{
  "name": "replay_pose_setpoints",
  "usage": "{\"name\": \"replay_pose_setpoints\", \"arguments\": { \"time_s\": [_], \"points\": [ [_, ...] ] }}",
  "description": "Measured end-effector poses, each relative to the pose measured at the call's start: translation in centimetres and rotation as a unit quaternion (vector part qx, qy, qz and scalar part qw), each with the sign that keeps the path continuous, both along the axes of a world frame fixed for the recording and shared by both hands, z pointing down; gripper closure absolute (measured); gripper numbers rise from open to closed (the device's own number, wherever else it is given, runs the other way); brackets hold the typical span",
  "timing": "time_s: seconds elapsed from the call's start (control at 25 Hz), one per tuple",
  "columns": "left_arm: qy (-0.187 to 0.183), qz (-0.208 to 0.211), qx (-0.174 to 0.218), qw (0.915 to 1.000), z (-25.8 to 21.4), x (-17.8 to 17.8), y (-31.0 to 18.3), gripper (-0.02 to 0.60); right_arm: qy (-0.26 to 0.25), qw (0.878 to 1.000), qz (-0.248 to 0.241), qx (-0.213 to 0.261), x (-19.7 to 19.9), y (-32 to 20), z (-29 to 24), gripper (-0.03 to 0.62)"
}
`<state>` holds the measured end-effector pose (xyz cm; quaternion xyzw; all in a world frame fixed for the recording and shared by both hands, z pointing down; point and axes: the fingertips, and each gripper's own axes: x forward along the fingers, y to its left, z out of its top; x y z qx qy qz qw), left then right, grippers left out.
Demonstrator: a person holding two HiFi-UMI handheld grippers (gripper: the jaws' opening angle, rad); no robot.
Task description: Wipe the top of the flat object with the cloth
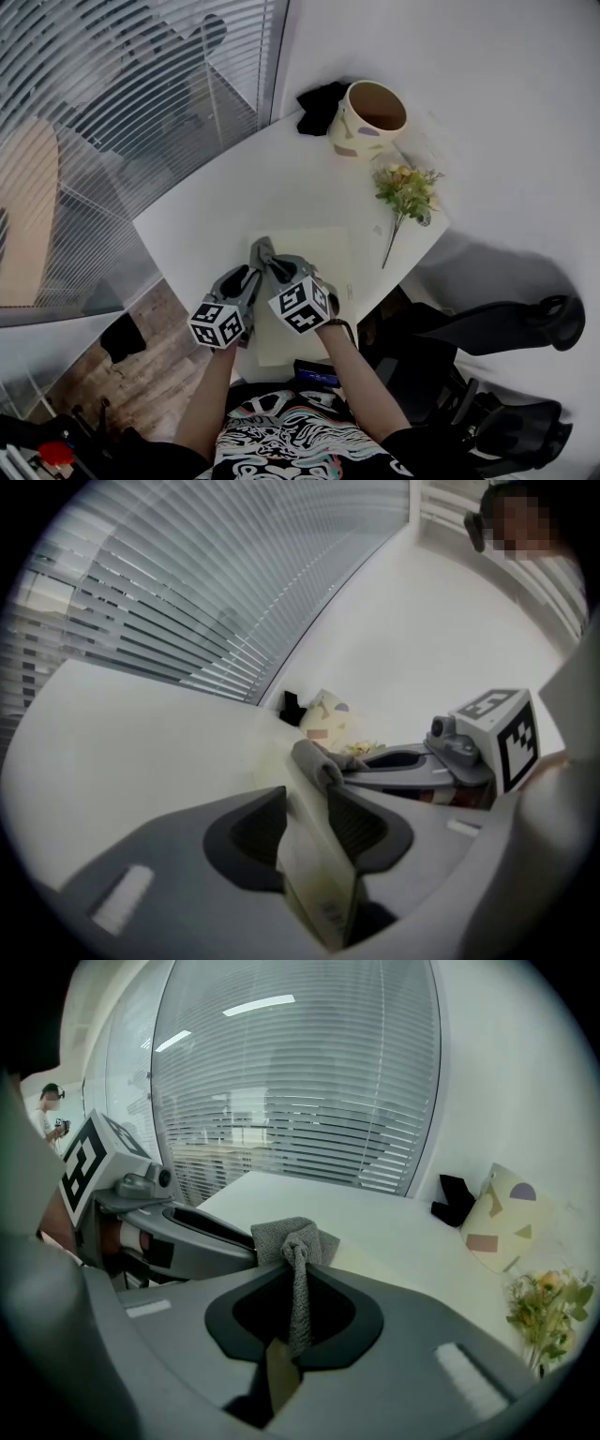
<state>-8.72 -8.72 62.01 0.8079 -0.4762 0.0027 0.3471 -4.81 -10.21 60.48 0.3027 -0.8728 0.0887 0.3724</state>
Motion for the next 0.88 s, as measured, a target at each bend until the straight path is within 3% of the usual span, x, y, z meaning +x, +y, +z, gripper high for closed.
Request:
{"name": "replay_pose_setpoints", "arguments": {
  "time_s": [0.88],
  "points": [
    [-0.006,0.005,0.005,1.0,0.1,0.0,0.0,0.388,-0.003,1.0,0.02,-0.006,0.6,1.2,0.2,0.577]
  ]
}}
